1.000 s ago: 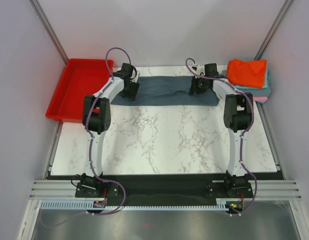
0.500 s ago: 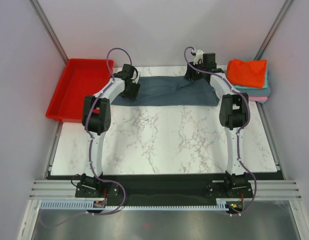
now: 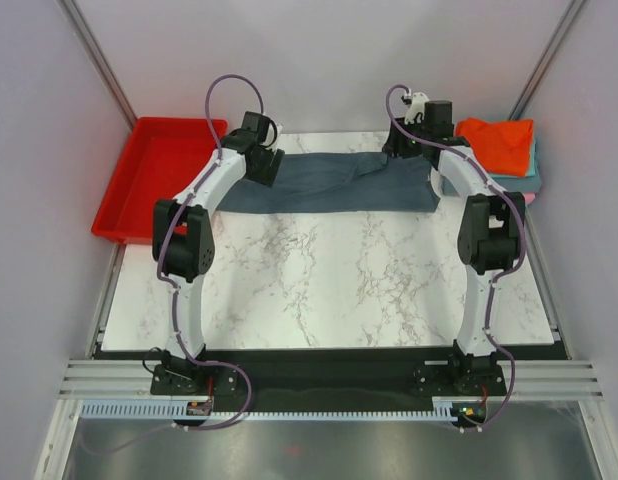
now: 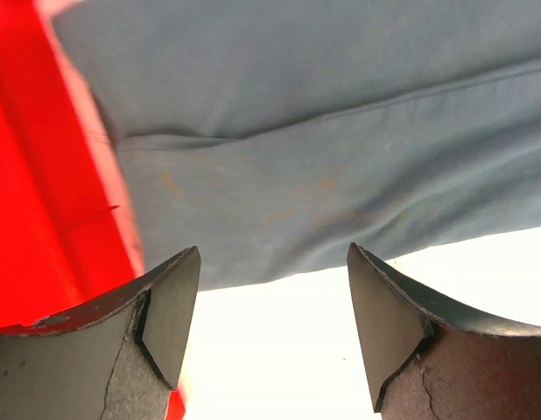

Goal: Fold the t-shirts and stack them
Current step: Fold the tshirt

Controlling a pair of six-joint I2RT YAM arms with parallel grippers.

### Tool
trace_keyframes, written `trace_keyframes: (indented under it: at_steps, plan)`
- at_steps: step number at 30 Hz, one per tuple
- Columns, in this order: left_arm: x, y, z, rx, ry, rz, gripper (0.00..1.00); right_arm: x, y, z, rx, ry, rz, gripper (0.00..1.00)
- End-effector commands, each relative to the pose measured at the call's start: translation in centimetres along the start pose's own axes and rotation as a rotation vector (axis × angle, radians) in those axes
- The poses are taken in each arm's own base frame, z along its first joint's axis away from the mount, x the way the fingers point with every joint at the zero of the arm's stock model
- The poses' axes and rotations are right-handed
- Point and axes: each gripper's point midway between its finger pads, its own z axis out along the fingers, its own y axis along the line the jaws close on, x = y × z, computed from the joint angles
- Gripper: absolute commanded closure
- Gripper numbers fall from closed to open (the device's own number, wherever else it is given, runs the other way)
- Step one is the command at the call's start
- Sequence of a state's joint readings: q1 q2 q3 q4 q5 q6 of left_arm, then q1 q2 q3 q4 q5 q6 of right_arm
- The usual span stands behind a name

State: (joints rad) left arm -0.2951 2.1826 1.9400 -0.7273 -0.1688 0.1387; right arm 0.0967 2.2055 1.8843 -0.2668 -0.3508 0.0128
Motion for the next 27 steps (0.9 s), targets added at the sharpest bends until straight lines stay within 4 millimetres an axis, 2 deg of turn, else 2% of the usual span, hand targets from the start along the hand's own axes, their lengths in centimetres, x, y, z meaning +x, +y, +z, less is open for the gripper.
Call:
trace_keyframes:
  at_steps: [1, 3, 7, 9, 10, 15, 16, 19, 20, 21, 22, 23, 24, 27]
  plan:
    - [-1.5, 1.1, -2.2, -0.037, -0.056, -0.017, 0.24, -0.5, 0.5, -1.4, -0.021, -0.022, 0.025, 0.47]
    - [-1.3, 1.0, -2.3, -0.035, -0.052, -0.021, 0.24, 1.5, 0.6, -0.8, -0.035, 0.02, 0.051, 0.49]
    - [-0.9, 0.8, -2.1, -0.025, -0.043, -0.022, 0.24, 5.1, 0.1, 1.7, -0.057, 0.097, 0.09, 0.5]
    - [-0.6, 0.6, -1.8, -0.016, -0.035, -0.021, 0.24, 5.1, 0.0, 2.4, -0.065, 0.097, 0.093, 0.5]
    - [-0.3, 0.5, -1.5, -0.013, -0.026, -0.017, 0.24, 5.8, -0.3, 3.1, -0.063, 0.108, 0.101, 0.5]
    - [0.6, -0.3, 0.9, 0.008, 0.002, -0.014, 0.24, 5.7, -0.9, 4.2, -0.055, 0.102, 0.1, 0.49]
    - [1.0, -0.6, 2.3, 0.016, 0.021, -0.003, 0.24, 6.1, -1.1, 4.6, -0.054, 0.107, 0.103, 0.49]
    - [0.9, -1.1, 3.8, 0.022, 0.033, 0.017, 0.24, 5.9, -1.6, 5.6, -0.045, 0.092, 0.106, 0.48]
    - [1.5, -1.3, 4.9, 0.025, 0.052, 0.024, 0.24, 5.8, -1.6, 5.8, -0.044, 0.088, 0.109, 0.48]
    - [1.6, -1.4, 5.2, 0.026, 0.057, 0.027, 0.24, 5.0, -1.8, 6.0, -0.042, 0.067, 0.102, 0.48]
    - [1.9, -1.4, 5.6, 0.024, 0.065, 0.034, 0.25, 5.3, -1.9, 6.6, -0.042, 0.067, 0.107, 0.48]
    - [2.3, -1.5, 6.1, 0.025, 0.078, 0.038, 0.25, 4.3, -2.0, 6.9, -0.04, 0.043, 0.101, 0.47]
    - [2.8, -1.6, 6.4, 0.024, 0.091, 0.039, 0.25, 4.9, -2.3, 7.7, -0.04, 0.043, 0.108, 0.47]
    - [3.8, -2.0, 6.3, 0.012, 0.113, 0.066, 0.25, 4.0, -2.9, 9.6, -0.033, -0.005, 0.112, 0.45]
